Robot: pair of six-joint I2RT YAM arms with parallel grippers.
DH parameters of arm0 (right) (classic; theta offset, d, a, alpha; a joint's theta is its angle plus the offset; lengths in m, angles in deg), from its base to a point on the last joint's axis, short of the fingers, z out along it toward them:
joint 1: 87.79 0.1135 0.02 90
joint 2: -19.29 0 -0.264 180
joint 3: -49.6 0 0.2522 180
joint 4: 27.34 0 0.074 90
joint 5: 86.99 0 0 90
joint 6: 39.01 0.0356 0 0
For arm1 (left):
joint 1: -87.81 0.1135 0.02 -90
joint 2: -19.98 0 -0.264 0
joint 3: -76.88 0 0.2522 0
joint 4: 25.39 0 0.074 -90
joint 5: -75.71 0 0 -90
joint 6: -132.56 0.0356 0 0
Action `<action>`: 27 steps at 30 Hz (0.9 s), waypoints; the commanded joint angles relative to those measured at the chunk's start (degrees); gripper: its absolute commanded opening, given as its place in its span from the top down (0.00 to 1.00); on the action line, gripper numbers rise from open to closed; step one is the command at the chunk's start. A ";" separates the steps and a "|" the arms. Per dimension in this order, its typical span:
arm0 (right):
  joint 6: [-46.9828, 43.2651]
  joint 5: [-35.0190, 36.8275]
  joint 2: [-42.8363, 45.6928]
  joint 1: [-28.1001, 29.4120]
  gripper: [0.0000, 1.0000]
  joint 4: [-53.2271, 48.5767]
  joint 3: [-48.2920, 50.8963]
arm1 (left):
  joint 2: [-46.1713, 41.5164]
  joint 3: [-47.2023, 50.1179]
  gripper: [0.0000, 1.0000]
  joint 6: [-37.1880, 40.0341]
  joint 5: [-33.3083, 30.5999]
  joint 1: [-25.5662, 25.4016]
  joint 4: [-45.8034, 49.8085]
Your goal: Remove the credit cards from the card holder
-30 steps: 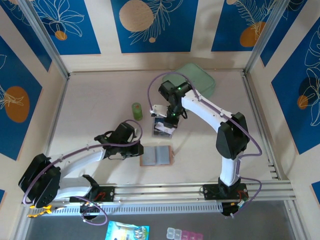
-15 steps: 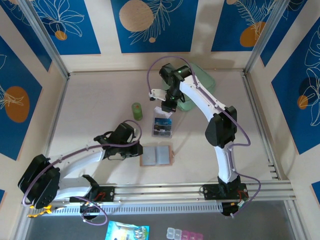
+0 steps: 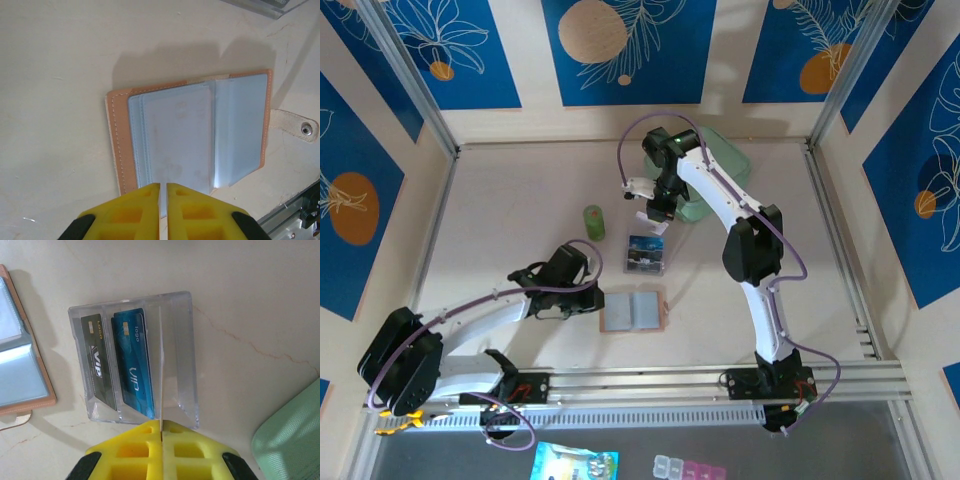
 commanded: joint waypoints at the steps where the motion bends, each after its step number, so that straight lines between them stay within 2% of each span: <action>1: -1.24 0.44 -1.50 -0.14 1.00 -0.45 -0.78 | -0.20 0.79 0.89 0.27 -0.37 0.79 0.55; 15: -0.06 -0.35 -2.54 0.08 0.98 2.84 6.27 | -0.31 1.57 0.89 0.17 0.16 1.31 0.16; 22: 0.93 0.64 -0.86 -0.23 0.84 3.67 6.34 | 0.14 1.73 0.89 0.23 0.59 1.38 -0.11; 27: 2.30 2.06 2.38 -0.37 0.80 6.66 7.28 | 0.41 1.66 0.89 0.11 0.85 1.33 -0.68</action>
